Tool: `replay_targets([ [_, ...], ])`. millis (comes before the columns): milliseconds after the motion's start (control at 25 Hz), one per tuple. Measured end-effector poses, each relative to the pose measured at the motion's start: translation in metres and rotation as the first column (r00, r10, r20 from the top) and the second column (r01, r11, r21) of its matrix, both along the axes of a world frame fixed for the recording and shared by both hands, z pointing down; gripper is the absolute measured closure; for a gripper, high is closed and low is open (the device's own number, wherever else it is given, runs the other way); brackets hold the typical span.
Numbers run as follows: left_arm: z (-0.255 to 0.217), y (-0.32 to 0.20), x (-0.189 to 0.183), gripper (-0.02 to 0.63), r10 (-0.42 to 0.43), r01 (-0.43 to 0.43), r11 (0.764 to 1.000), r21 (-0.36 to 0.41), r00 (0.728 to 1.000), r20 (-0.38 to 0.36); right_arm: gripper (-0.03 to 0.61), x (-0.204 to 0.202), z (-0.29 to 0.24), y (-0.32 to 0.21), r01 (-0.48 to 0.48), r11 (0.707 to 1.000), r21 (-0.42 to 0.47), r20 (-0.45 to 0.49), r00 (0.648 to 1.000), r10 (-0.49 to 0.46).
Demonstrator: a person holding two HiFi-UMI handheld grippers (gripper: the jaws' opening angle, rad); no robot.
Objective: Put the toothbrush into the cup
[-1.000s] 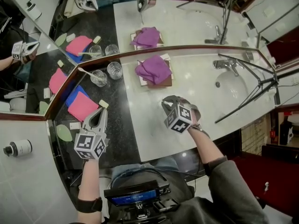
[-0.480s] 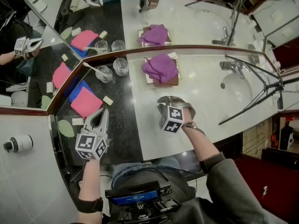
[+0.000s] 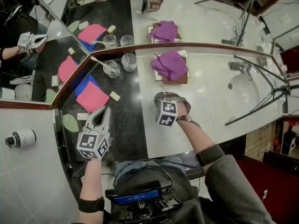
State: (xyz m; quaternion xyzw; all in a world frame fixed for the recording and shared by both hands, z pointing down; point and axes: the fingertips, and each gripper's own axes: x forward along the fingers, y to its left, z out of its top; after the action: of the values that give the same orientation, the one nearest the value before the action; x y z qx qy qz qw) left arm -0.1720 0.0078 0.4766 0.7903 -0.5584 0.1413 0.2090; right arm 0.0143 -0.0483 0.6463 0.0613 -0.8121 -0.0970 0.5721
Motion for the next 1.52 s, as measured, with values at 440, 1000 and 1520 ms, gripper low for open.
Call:
replay_targets([
  [440,0.013,0.018,-0.027,0.614,-0.045,0.046,0.999,-0.024,0.999,0.008,0.529,-0.016,0.035,0.011,0.016,0.998,-0.058,-0.018,1.0,-0.017],
  [1000,0.019,0.026,-0.03,0.614,-0.053,0.053,0.998,-0.042,0.999,0.005,0.465,-0.024,0.049,0.012,0.03,0.998,-0.059,-0.013,0.999,-0.03],
  [1520,0.009,0.024,-0.02,0.614,-0.054,0.054,0.998,-0.022,0.999,-0.003,0.549,-0.021,0.005,0.012,-0.031,0.997,-0.071,0.085,0.996,0.037],
])
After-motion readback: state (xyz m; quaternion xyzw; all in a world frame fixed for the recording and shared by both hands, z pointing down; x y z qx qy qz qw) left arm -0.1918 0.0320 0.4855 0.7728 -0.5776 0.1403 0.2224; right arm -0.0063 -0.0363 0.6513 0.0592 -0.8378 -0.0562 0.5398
